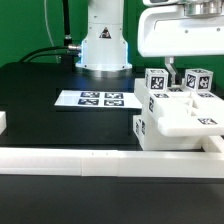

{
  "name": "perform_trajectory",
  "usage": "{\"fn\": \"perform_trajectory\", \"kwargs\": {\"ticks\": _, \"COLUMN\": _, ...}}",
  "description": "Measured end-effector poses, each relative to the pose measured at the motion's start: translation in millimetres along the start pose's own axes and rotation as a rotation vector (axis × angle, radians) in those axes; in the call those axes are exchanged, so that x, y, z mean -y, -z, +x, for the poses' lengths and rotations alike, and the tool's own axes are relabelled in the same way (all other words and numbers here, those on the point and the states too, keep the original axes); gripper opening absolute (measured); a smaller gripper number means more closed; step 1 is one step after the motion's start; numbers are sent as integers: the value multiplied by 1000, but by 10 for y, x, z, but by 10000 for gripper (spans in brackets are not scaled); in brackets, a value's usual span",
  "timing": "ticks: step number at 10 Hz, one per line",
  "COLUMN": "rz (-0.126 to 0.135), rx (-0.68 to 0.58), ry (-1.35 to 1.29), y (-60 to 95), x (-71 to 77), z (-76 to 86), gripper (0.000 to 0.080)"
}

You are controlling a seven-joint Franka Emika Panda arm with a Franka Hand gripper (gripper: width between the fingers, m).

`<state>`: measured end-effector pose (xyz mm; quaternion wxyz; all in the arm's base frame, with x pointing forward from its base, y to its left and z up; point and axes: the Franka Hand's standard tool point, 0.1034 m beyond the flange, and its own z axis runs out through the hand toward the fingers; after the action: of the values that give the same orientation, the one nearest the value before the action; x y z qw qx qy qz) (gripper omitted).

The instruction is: Assemble chair

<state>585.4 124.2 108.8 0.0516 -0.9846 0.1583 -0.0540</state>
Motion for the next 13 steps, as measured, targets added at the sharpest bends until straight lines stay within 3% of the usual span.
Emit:
{"fn": "perform_trajectory", "kwargs": {"ticks": 5, "rz": -37, "rx": -9, "ry": 356, "y": 9, "x": -12, "z": 3, "gripper": 649}}
{"fn": "perform_trajectory", "kwargs": {"ticks": 7, "rz": -40, "rx": -8, "ry": 431, "y": -2, "x": -39, "z": 10, "gripper": 649}}
{"fn": "perform_trajectory", "kwargs": {"ticks": 8, "rz": -40, "rx": -8, "ry": 425, "y": -3, "x": -39, "z": 10, "gripper": 515}}
{"fn": "perform_trajectory", "kwargs": {"ticks": 9, "rz": -40, "rx": -7, "ry": 425, "y": -3, "x": -40, "z": 10, "gripper": 515}}
{"fn": "perform_trajectory", "kwargs": {"ticks": 11, "rz": -40, "rx": -8, "ry": 418, "y": -4, "x": -41, "z": 10, "gripper": 283}}
{"fn": "perform_trajectory", "kwargs": {"ticks": 13, "rz": -38, "rx": -10, "ry": 373, "y": -4, "x": -39, "z": 11, "gripper": 284}}
